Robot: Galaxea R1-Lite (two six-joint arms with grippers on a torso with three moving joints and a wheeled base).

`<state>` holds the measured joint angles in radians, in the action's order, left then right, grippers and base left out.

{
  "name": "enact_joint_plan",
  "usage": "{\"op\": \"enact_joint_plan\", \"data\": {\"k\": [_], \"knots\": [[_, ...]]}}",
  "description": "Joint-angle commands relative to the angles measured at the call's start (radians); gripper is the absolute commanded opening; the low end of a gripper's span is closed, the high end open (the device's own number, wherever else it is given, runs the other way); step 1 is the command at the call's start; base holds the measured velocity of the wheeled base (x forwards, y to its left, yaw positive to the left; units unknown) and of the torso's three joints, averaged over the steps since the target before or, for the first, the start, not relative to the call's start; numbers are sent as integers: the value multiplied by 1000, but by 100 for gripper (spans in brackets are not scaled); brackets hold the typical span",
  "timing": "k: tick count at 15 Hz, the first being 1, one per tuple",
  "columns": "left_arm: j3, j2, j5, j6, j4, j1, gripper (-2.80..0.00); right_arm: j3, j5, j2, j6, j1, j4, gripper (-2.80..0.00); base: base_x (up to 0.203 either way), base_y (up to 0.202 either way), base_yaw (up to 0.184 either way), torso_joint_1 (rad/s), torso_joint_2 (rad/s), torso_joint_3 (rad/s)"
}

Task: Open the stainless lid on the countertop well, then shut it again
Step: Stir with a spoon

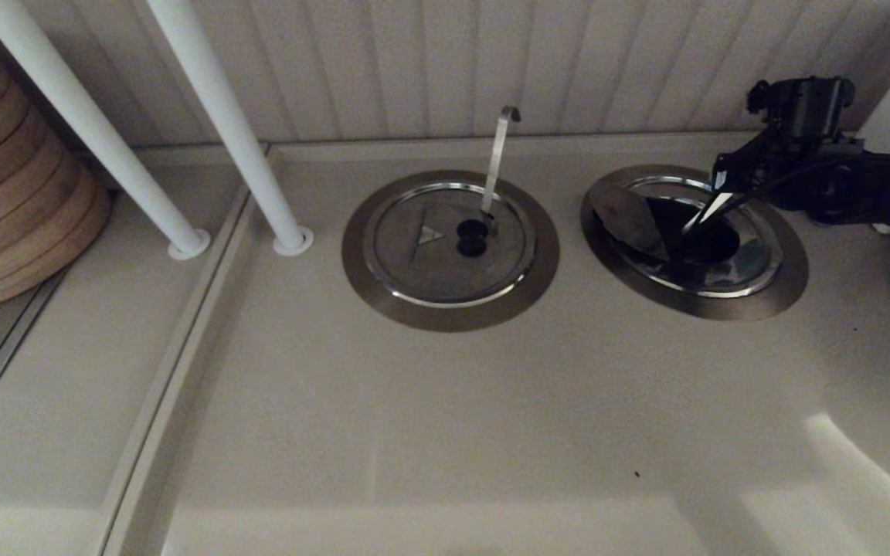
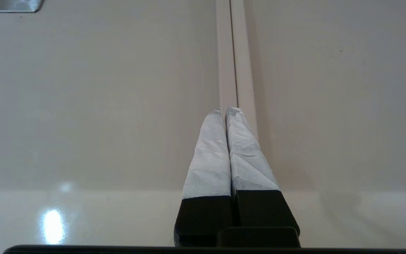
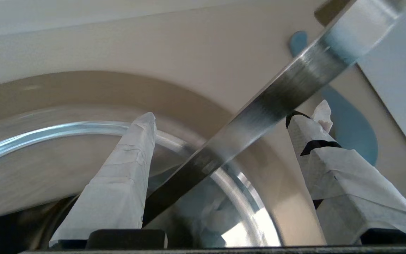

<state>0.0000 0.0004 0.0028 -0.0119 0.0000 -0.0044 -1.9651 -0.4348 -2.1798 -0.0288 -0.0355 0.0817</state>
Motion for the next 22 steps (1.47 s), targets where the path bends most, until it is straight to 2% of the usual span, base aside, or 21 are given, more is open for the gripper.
{"op": "enact_joint_plan", "data": {"k": [1, 4, 5, 11, 14, 22], "knots": [[0, 1, 0, 0, 0, 0, -280, -1, -1, -63, -20, -7, 18, 0, 0, 0, 0, 0, 0, 0], [0, 1, 0, 0, 0, 0, -280, -1, 1, -77, -31, -6, 29, 0, 0, 0, 0, 0, 0, 0], [0, 1, 0, 0, 0, 0, -280, -1, 1, -75, -29, -6, 40, -280, 0, 0, 0, 0, 0, 0], [0, 1, 0, 0, 0, 0, -280, 6, 4, -63, -23, 18, 159, -280, 0, 0, 0, 0, 0, 0], [0, 1, 0, 0, 0, 0, -280, 16, 4, -32, 10, 30, 212, -280, 0, 0, 0, 0, 0, 0], [0, 1, 0, 0, 0, 0, -280, 198, 19, 227, 44, 61, 207, -280, 0, 0, 0, 0, 0, 0]]}}
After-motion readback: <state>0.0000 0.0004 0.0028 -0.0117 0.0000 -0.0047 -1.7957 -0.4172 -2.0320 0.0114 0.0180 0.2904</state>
